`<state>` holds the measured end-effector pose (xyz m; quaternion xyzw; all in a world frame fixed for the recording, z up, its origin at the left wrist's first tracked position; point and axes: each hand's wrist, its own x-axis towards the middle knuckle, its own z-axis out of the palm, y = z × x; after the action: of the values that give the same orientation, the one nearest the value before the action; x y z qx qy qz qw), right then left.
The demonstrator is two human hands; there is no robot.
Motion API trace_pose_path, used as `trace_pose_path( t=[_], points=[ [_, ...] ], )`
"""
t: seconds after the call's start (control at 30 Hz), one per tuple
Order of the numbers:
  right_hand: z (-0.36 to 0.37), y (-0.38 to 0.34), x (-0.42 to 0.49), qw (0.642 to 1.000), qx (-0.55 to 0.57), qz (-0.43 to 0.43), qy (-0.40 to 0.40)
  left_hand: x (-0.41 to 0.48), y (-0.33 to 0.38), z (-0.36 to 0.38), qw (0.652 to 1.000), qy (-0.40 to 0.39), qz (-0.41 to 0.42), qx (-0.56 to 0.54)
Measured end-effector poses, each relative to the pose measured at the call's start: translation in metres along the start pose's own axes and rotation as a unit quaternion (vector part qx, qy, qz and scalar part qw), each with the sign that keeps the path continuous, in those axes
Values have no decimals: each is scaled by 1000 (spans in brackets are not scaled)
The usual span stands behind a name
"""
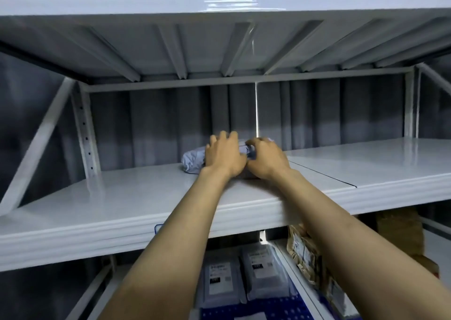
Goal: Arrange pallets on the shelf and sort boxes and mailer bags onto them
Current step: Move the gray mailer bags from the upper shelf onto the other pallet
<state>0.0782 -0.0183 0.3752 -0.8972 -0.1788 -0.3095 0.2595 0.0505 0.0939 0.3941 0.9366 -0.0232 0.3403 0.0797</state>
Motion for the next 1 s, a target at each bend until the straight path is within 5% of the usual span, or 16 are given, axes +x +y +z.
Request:
trace_pose_path(
  t=[0.33,1.0],
  points=[
    [14,10,22,993,88,66,32,37,-27,25,963,-33,-193,-187],
    [9,14,21,931,321,88,152,32,-36,15,862,50,-245,-441]
  ],
)
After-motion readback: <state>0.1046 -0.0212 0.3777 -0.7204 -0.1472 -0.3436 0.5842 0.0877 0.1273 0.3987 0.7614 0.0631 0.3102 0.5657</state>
